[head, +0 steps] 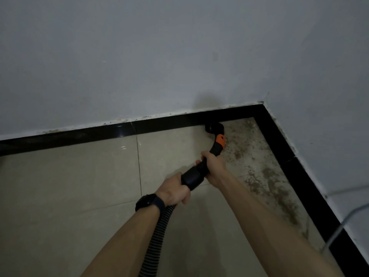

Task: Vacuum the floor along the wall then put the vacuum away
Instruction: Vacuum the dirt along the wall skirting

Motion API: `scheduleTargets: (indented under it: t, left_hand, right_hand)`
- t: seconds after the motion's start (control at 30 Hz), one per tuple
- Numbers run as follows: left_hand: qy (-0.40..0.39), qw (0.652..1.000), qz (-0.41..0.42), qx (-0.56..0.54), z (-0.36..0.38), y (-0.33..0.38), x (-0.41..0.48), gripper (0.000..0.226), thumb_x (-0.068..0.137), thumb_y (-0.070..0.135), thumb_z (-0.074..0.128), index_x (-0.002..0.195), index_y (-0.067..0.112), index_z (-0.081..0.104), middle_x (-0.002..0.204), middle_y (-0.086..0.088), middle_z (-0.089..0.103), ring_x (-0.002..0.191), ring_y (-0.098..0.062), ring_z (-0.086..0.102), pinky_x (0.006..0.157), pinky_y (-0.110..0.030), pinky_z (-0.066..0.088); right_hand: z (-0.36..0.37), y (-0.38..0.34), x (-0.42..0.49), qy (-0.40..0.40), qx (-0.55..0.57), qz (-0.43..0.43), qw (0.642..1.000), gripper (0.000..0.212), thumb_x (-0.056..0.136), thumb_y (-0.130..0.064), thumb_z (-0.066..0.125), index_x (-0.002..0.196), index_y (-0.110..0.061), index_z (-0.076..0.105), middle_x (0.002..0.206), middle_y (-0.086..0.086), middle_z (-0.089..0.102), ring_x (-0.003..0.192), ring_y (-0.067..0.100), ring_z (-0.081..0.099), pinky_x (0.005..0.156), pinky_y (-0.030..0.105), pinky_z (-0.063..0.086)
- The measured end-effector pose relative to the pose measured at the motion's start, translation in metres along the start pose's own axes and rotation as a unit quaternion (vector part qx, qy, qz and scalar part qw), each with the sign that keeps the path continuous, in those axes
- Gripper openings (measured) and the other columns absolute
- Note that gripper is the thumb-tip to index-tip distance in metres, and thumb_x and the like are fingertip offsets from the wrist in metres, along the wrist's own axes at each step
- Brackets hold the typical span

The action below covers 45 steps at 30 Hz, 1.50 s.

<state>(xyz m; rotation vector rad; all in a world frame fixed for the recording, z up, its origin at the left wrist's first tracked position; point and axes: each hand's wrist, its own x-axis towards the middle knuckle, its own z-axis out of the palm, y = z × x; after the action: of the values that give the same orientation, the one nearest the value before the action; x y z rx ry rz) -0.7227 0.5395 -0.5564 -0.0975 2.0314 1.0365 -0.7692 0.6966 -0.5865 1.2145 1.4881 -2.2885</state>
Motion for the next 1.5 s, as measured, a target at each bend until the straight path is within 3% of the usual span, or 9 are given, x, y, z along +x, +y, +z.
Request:
scheduleTargets:
  t: [0.1,0.2,0.47,0.67,0.87,1.13,1.3,1.4,1.5]
  left_hand:
    - [0.006,1.000,-0.007,-0.007,0.000,-0.012,-0.007,0.046,0.064,0.010,0.061,0.109,0.017,0.057,0.094,-0.011,0.069,0.069,-0.023,0.062,0.057,-0.029,0.051]
    - [0.037,0.999,-0.017,-0.008,-0.013,-0.025,-0.014,0.043,0.061,0.016,0.061,0.104,0.018,0.057,0.090,-0.011,0.071,0.068,-0.024,0.064,0.057,-0.031,0.052]
    - [0.046,0.999,-0.026,0.002,-0.026,-0.009,-0.020,0.046,0.052,0.016,0.051,0.095,0.009,0.062,0.061,-0.007,0.064,0.049,-0.024,0.054,0.052,-0.030,0.048]
    - [0.030,0.999,-0.040,0.010,0.001,0.005,-0.015,0.055,0.050,0.011,0.056,0.105,0.015,0.057,0.075,-0.012,0.064,0.051,-0.023,0.054,0.051,-0.030,0.049]
    - [0.012,0.998,-0.046,0.042,0.027,0.024,-0.005,0.047,0.060,0.005,0.059,0.106,0.016,0.054,0.086,-0.012,0.063,0.061,-0.023,0.056,0.052,-0.029,0.048]
    - [0.004,0.991,-0.044,0.127,0.040,0.054,-0.005,0.041,0.062,0.006,0.061,0.101,0.014,0.053,0.087,-0.013,0.064,0.061,-0.025,0.056,0.052,-0.029,0.048]
    - [-0.014,0.987,-0.072,0.141,0.026,0.057,-0.018,0.043,0.062,-0.002,0.060,0.104,0.008,0.060,0.071,-0.010,0.060,0.051,-0.023,0.054,0.049,-0.027,0.047]
    - [-0.022,0.985,-0.099,0.138,0.020,0.049,-0.022,0.044,0.057,-0.002,0.063,0.101,0.004,0.063,0.066,-0.011,0.058,0.051,-0.025,0.056,0.053,-0.030,0.049]
    - [-0.026,0.983,-0.093,0.153,0.017,0.050,-0.022,0.024,0.064,-0.006,0.063,0.085,0.005,0.061,0.065,-0.011,0.057,0.053,-0.026,0.056,0.052,-0.029,0.049]
  right_hand:
    - [0.011,0.007,-0.006,-0.006,-0.030,-0.007,0.999,0.035,0.091,-0.002,0.059,0.117,-0.015,0.039,0.085,0.012,0.053,0.055,0.021,0.061,0.059,0.036,0.056]
    - [0.029,0.013,-0.014,-0.014,-0.038,-0.013,0.999,0.041,0.093,-0.004,0.057,0.129,-0.013,0.039,0.091,0.012,0.055,0.056,0.019,0.062,0.063,0.037,0.058]
    - [0.041,0.004,-0.026,0.001,-0.057,-0.010,0.998,0.049,0.099,-0.014,0.055,0.142,-0.011,0.031,0.104,0.007,0.059,0.064,0.016,0.069,0.055,0.029,0.057]
    - [0.011,-0.002,-0.018,-0.008,-0.080,-0.006,0.997,0.046,0.101,-0.016,0.055,0.139,-0.013,0.031,0.106,0.007,0.057,0.065,0.016,0.067,0.061,0.030,0.058]
    - [-0.020,-0.011,-0.007,0.002,-0.088,-0.019,0.996,0.041,0.102,-0.016,0.053,0.137,-0.010,0.033,0.096,0.006,0.058,0.062,0.017,0.065,0.061,0.032,0.057]
    - [-0.057,-0.022,-0.005,0.000,-0.010,0.016,1.000,0.047,0.099,-0.016,0.058,0.141,-0.010,0.037,0.095,0.007,0.058,0.054,0.014,0.066,0.059,0.031,0.057]
    - [-0.064,-0.028,-0.020,-0.070,0.038,0.071,0.994,0.050,0.098,-0.022,0.066,0.136,-0.014,0.035,0.103,0.011,0.065,0.069,0.024,0.073,0.061,0.036,0.062]
    - [-0.074,-0.023,-0.016,-0.070,0.040,0.084,0.993,0.050,0.094,-0.030,0.071,0.130,-0.011,0.042,0.111,0.014,0.069,0.093,0.032,0.074,0.080,0.049,0.063]
    - [-0.074,-0.023,-0.018,-0.064,0.038,0.066,0.995,0.035,0.097,-0.028,0.065,0.124,-0.011,0.050,0.100,0.010,0.070,0.098,0.029,0.070,0.089,0.054,0.059]
